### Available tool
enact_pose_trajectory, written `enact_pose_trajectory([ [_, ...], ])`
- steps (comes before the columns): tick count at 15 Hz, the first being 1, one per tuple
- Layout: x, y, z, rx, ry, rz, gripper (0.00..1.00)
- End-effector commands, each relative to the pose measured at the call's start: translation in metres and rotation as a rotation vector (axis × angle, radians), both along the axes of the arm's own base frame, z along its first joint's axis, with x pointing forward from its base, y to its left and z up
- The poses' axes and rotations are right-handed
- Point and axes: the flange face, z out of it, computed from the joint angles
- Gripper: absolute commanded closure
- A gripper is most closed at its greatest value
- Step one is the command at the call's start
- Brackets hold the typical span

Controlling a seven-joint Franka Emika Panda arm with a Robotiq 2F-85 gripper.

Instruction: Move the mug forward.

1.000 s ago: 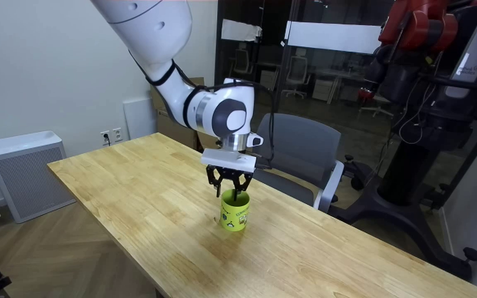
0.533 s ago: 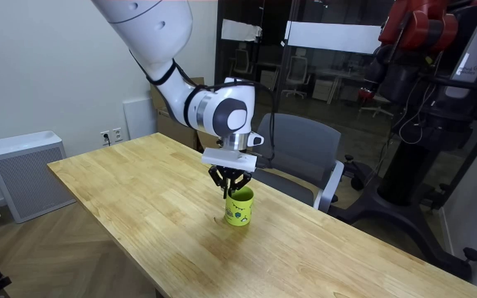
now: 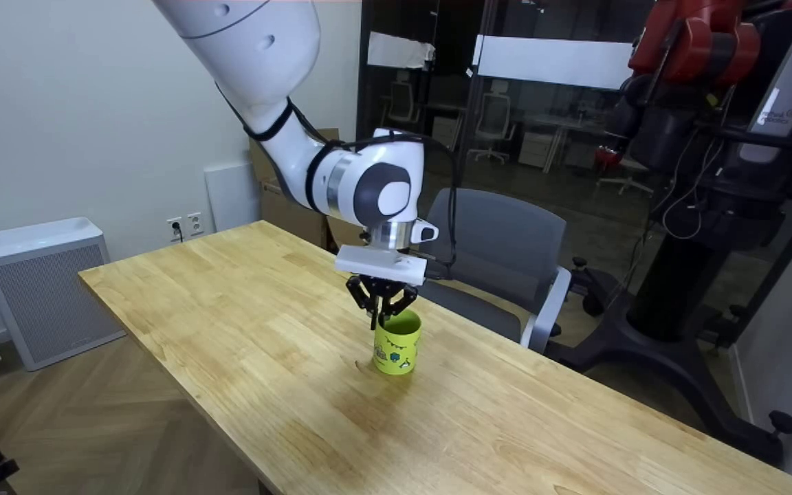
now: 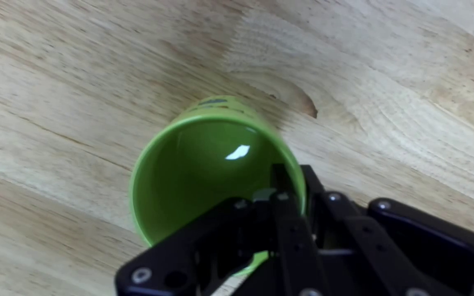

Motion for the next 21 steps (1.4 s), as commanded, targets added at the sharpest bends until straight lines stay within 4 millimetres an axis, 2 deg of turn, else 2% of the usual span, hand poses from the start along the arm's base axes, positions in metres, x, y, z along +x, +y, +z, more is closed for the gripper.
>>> enact_pose_trajectory([
  [1,-0.005,0.004,0.005,-0.004,0.013,0.007,0.98],
  [4,-0.023,0.017,0.014,0.003,0.042,0.022,0.98],
  [9,-0.074,0.041,0.026,0.001,0.105,0.000,0.98],
  [13,-0.107,0.053,0.027,-0.028,0.061,-0.072,0.98],
  [17,-0.124,0.062,0.021,-0.019,-0.058,-0.165,0.98],
  [21,-0.137,0.061,0.010,0.014,-0.073,-0.229,0.98],
])
